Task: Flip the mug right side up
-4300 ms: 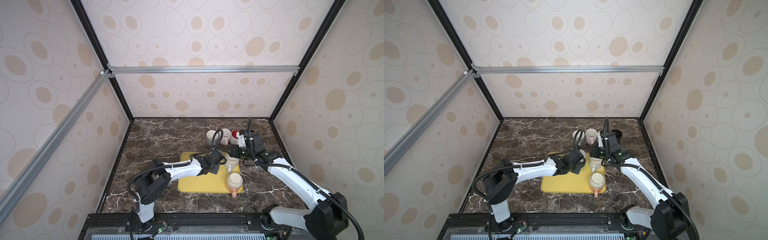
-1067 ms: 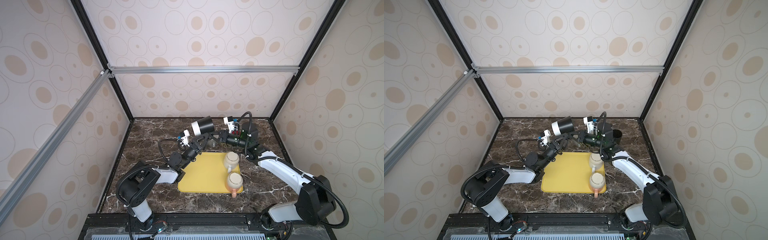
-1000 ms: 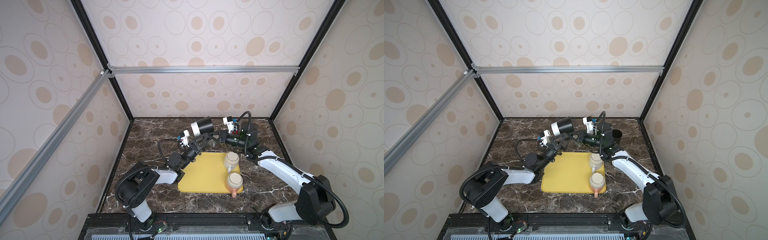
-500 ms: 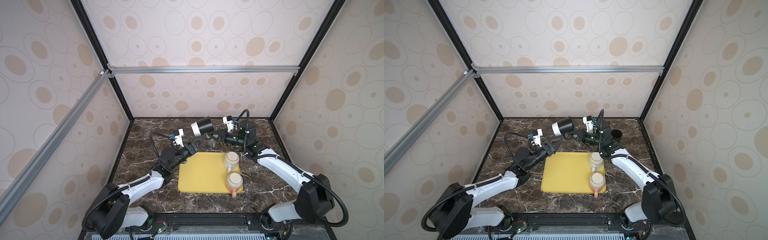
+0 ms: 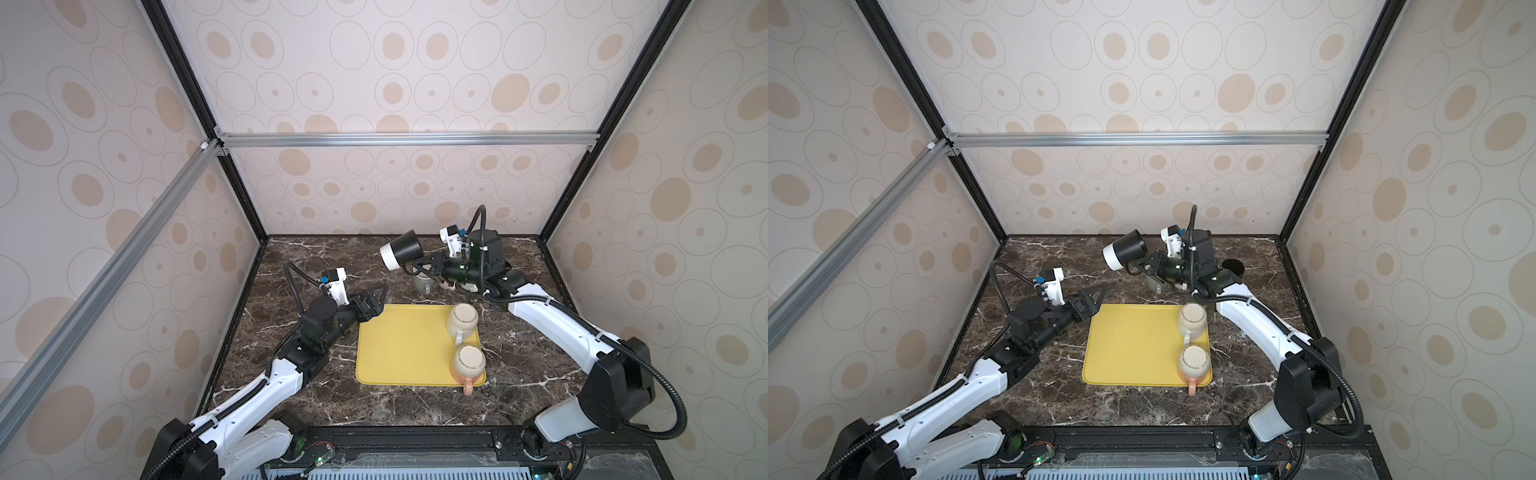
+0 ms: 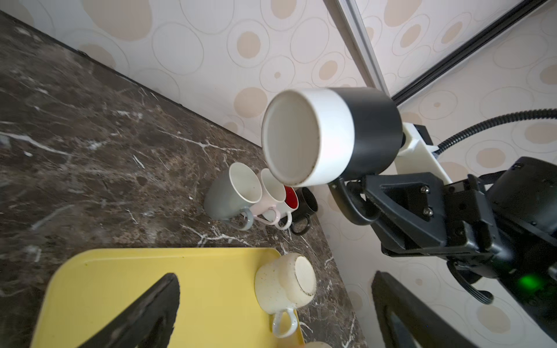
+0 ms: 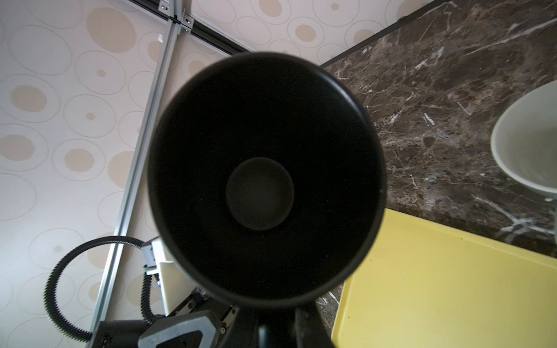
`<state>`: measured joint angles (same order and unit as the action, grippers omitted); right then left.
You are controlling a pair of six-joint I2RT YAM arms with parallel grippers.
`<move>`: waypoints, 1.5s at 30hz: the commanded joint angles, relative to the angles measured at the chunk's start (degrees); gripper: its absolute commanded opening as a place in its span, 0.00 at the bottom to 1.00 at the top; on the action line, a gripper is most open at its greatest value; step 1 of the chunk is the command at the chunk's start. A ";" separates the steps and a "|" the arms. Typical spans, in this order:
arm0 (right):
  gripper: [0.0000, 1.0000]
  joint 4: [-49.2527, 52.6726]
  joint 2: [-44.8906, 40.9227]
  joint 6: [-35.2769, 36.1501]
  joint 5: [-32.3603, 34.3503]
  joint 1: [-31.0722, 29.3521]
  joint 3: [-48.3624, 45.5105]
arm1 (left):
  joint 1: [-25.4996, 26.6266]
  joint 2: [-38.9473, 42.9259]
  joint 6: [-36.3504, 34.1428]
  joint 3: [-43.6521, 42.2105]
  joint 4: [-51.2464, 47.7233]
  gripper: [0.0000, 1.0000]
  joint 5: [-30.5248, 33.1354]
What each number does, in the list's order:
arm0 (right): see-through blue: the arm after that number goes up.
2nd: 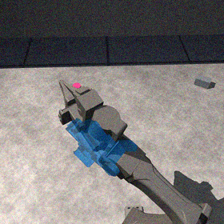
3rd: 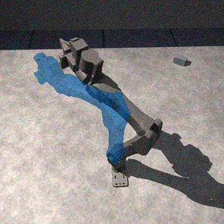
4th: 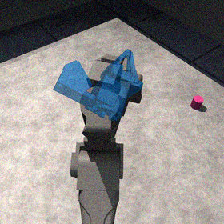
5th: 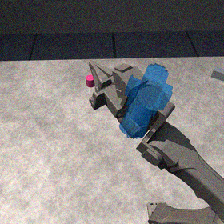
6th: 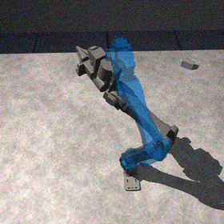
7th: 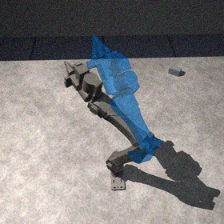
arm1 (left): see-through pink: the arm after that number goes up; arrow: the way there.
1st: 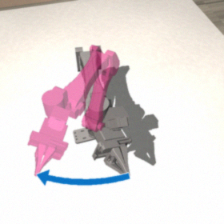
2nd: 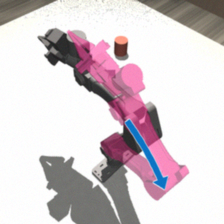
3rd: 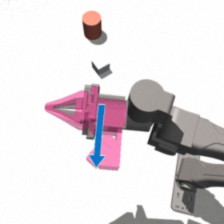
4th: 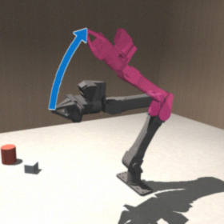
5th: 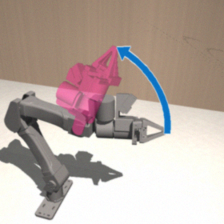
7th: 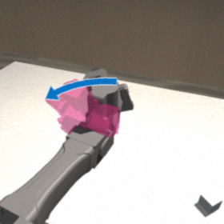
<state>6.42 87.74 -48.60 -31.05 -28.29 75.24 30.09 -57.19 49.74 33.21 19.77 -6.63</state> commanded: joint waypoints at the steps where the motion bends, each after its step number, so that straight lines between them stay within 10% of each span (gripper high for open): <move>1: 0.00 8.20 0.96 9.21 7.65 -3.01 7.48 | -1.60 0.48 -6.02 3.51 -8.10 1.00 4.61; 9: 0.00 27.19 9.88 22.73 34.21 -11.66 24.16 | -3.11 4.97 -8.25 2.48 -10.06 1.00 6.66; 16: 0.00 24.27 13.38 23.64 47.61 -15.23 24.98 | -3.73 5.73 -6.56 0.46 -9.65 1.00 7.04; 45: 0.00 18.90 29.43 23.40 56.81 -16.24 26.86 | -3.98 6.55 -3.17 -2.97 -7.61 0.99 5.03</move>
<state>30.39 117.40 -24.95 21.93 -44.03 98.76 26.70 -51.42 45.69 30.24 11.00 -1.34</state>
